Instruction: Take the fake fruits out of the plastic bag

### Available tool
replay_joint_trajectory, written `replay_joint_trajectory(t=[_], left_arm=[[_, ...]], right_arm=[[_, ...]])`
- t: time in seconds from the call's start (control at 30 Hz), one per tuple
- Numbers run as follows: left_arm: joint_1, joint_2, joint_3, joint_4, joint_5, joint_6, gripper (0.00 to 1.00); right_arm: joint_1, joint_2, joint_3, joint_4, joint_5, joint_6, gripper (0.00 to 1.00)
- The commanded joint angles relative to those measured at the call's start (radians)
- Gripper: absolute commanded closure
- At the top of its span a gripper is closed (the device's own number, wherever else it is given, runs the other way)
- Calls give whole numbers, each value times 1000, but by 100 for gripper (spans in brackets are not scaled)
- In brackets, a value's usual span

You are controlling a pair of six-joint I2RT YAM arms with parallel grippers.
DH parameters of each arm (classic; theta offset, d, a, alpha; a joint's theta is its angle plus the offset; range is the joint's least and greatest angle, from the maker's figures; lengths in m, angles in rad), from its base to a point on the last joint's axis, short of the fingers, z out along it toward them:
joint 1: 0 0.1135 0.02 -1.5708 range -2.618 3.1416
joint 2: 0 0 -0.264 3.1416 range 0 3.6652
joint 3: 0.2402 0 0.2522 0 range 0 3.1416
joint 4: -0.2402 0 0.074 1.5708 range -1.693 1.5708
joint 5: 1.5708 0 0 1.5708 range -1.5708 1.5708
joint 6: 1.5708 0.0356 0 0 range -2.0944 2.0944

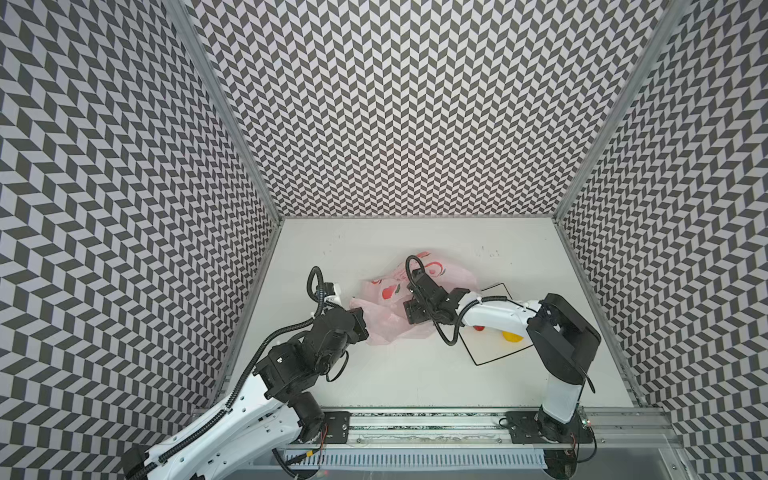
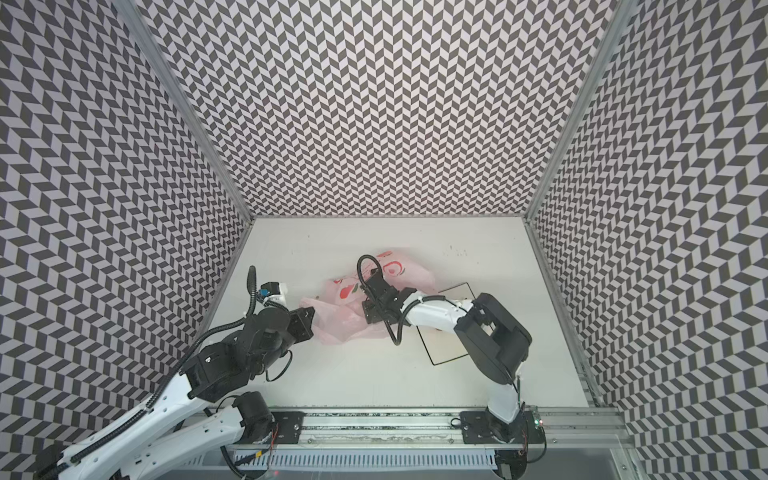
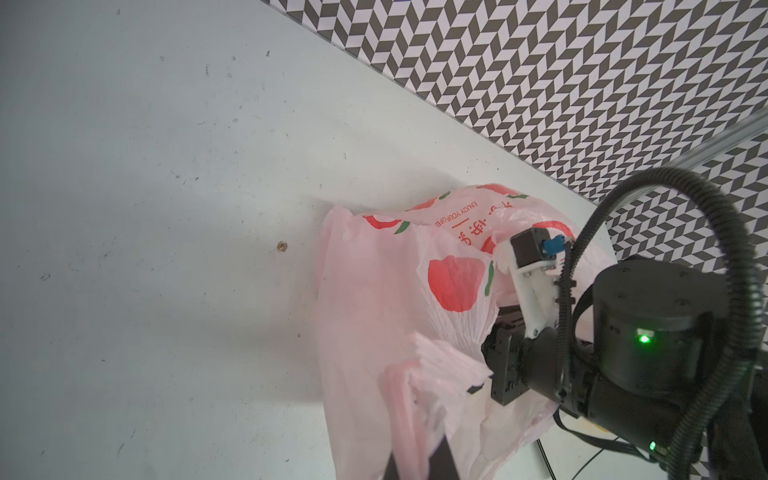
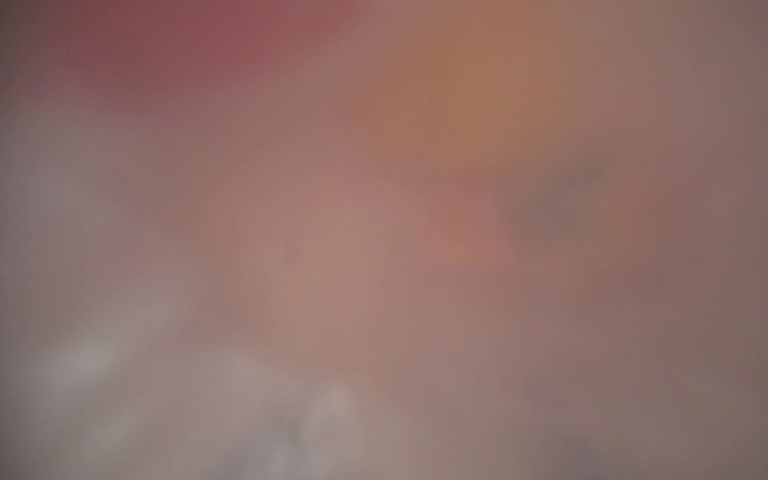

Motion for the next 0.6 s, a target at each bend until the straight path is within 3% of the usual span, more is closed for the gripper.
replay_joint_trajectory(t=[0.0, 0.37, 0.57], left_arm=[[5, -1, 22, 44, 0, 41, 100], [5, 20, 32, 61, -7, 49, 100], [7, 28, 32, 71, -8, 37, 100]], right_arm=[[-26, 15, 41, 101, 74, 41, 21], [-46, 195, 111, 179, 138, 59, 27], [-45, 233, 111, 236, 142, 23, 39]])
